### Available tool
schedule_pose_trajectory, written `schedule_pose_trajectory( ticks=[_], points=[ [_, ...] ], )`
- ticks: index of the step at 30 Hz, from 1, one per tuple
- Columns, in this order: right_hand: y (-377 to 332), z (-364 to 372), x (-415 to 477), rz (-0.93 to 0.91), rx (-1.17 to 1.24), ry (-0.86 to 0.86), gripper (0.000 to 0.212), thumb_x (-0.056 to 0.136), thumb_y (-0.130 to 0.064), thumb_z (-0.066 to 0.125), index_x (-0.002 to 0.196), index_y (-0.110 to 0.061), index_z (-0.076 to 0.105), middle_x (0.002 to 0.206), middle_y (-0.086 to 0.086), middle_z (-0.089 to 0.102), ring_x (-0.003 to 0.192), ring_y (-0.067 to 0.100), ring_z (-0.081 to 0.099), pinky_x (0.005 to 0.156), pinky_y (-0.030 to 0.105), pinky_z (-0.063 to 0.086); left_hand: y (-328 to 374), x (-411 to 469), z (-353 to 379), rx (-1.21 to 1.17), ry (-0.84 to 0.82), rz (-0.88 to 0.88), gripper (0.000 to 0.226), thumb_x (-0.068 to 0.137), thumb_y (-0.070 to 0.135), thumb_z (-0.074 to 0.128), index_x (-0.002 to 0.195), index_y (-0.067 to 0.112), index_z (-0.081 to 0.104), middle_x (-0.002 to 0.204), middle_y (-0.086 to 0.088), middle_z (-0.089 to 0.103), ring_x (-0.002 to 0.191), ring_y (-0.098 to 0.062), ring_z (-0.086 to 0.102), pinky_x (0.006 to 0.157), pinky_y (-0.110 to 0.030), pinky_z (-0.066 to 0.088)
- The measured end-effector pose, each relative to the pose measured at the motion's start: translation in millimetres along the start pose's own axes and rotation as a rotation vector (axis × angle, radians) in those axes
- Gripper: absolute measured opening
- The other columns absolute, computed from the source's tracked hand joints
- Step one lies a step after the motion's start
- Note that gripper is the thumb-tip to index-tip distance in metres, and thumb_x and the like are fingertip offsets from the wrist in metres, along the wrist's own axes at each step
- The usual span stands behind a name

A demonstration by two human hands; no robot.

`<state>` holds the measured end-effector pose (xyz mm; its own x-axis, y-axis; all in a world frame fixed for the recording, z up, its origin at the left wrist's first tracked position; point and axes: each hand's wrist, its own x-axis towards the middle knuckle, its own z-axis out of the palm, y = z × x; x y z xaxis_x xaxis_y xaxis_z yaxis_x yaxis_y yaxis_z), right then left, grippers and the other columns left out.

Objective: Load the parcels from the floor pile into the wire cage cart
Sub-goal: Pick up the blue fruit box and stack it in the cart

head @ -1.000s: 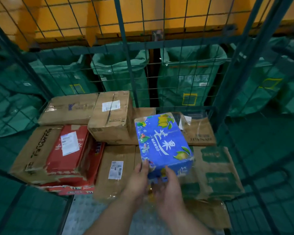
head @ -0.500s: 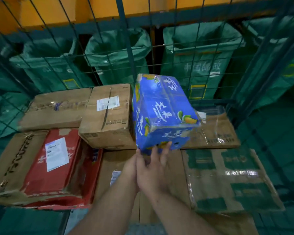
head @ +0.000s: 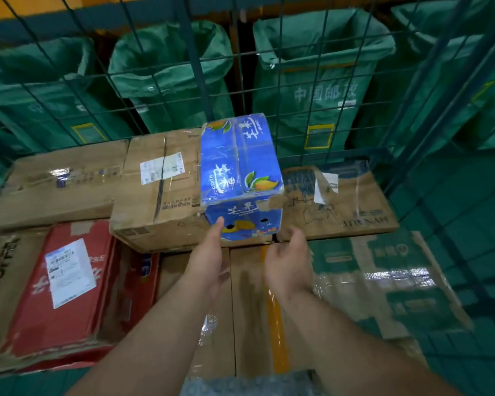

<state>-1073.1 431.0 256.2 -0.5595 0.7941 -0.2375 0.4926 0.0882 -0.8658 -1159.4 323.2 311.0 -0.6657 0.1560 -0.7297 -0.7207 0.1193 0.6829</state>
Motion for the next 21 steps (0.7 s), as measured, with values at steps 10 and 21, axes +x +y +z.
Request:
schedule_pose_trajectory(
  ticks=[10, 21],
  points=[
    [-27.8, 1.4, 48.8, 0.1, 0.06, -0.46, 0.104, 0.089, -0.005, 0.057, 0.16, -0.043, -0.009, 0.156, -0.021, 0.027, 0.12, 0.023, 0.06, 0.085, 0.031, 0.055, 49.1, 36.7, -28.3, -0.55, -0.161, 0.021, 0.034, 0.075, 0.005, 0.05, 0.108, 0.009, 0.052, 0.123, -0.014, 0.058, 0.129, -0.032, 0.057, 0.101, -0.048, 0.051],
    [16.0, -54.7, -34.5, 0.113, -0.396, -0.703, 0.041, 0.103, -0.024, 0.051, 0.142, -0.01, 0.054, 0.132, 0.012, 0.062, 0.106, 0.024, 0.056, 0.088, 0.03, 0.045, -99.2, -81.0, -40.8, -0.159, 0.008, -0.136, 0.025, 0.099, 0.029, 0.055, 0.12, 0.017, 0.063, 0.119, -0.005, 0.067, 0.1, -0.027, 0.069, 0.081, -0.038, 0.052]
  ],
)
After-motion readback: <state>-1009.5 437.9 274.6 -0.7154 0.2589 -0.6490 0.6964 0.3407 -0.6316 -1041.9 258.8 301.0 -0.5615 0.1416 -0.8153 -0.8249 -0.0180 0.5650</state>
